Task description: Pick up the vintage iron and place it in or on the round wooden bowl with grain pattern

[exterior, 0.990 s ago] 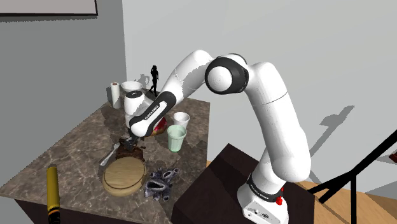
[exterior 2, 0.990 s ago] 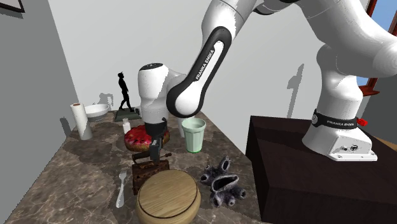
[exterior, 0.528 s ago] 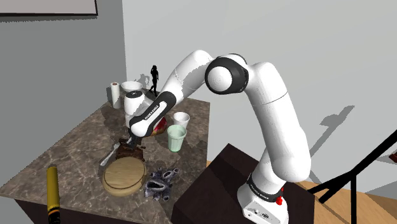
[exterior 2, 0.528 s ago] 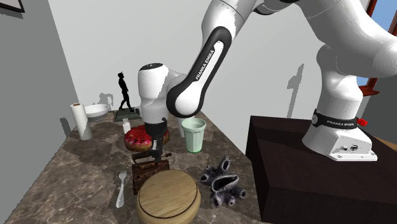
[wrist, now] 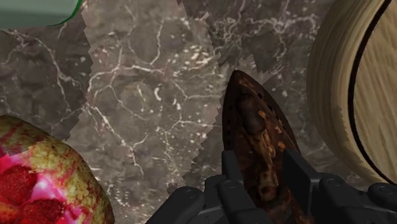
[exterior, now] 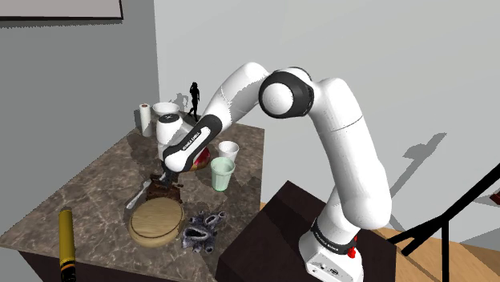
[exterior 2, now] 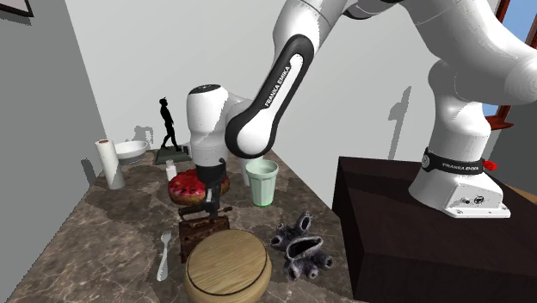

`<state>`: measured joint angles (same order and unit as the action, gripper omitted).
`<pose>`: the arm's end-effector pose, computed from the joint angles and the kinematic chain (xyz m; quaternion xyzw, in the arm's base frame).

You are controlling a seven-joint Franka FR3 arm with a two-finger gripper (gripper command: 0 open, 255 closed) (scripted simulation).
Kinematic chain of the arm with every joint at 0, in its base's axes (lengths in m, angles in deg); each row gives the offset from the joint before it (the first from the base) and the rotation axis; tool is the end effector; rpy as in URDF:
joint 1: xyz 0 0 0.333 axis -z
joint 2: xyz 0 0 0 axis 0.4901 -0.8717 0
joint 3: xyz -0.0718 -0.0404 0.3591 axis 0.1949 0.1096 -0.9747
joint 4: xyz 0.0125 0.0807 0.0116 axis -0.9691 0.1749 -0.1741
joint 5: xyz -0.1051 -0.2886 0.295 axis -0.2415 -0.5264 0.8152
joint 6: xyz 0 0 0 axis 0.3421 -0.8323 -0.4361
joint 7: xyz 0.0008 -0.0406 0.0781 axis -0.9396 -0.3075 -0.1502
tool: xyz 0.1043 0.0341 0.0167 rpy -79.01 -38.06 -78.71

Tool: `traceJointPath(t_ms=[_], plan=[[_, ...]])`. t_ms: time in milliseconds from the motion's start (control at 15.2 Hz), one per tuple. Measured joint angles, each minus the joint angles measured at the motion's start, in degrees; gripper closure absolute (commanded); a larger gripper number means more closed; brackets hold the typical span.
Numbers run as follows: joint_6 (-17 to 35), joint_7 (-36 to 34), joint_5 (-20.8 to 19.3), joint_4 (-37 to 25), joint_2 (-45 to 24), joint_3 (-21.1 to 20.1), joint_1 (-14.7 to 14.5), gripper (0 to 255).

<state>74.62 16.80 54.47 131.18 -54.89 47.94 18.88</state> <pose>0.6750 0.1654 0.1379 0.9912 0.1257 0.0253 0.0319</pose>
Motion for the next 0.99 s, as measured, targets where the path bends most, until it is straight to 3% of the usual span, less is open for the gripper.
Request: traceJointPath(t_ms=[990], plan=[[-6.85, 1.45, 1.39, 2.3, 9.12, -1.31, 0.97, 255]])
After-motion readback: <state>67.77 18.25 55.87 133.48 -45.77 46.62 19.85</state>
